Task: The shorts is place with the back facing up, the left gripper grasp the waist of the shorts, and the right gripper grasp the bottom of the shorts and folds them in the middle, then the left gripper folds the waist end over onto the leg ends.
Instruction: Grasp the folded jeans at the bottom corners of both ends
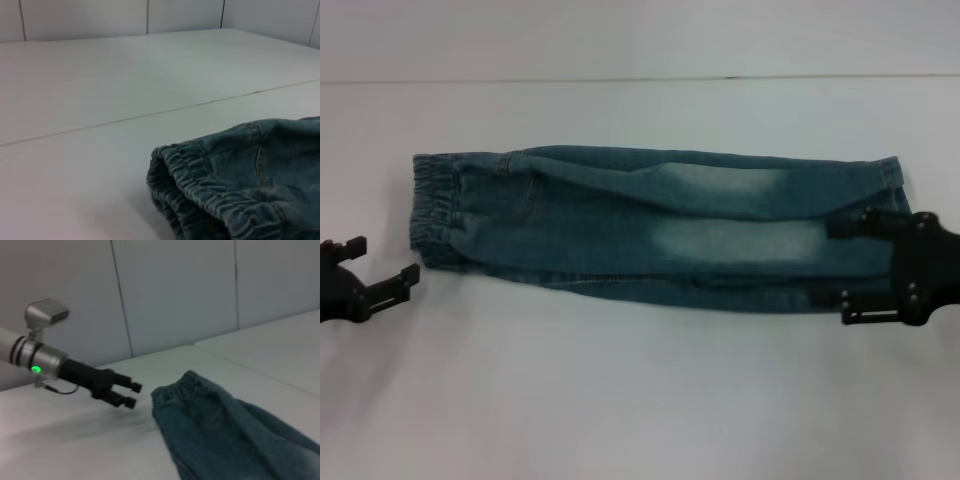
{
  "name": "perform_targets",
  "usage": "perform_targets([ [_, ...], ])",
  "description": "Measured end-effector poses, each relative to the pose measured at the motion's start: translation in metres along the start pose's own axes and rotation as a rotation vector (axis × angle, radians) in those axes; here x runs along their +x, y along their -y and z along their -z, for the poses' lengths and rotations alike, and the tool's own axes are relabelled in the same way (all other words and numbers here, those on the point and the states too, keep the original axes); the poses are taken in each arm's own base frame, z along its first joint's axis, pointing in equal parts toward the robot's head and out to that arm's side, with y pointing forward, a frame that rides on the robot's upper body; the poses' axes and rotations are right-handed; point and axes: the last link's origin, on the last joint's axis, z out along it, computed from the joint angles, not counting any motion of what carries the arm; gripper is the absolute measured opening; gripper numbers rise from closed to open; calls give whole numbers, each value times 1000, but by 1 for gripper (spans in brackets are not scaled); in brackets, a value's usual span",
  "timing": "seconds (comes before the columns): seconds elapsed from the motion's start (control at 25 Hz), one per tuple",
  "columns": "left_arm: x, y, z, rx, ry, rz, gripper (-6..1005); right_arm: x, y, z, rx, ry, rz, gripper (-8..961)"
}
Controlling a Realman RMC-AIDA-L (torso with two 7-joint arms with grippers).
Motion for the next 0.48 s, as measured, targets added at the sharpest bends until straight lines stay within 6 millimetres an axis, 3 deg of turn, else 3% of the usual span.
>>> perform_targets([
  [0.48, 8, -7, -31, -30, 13, -79, 829, 4, 0, -8, -14, -19, -23, 947],
])
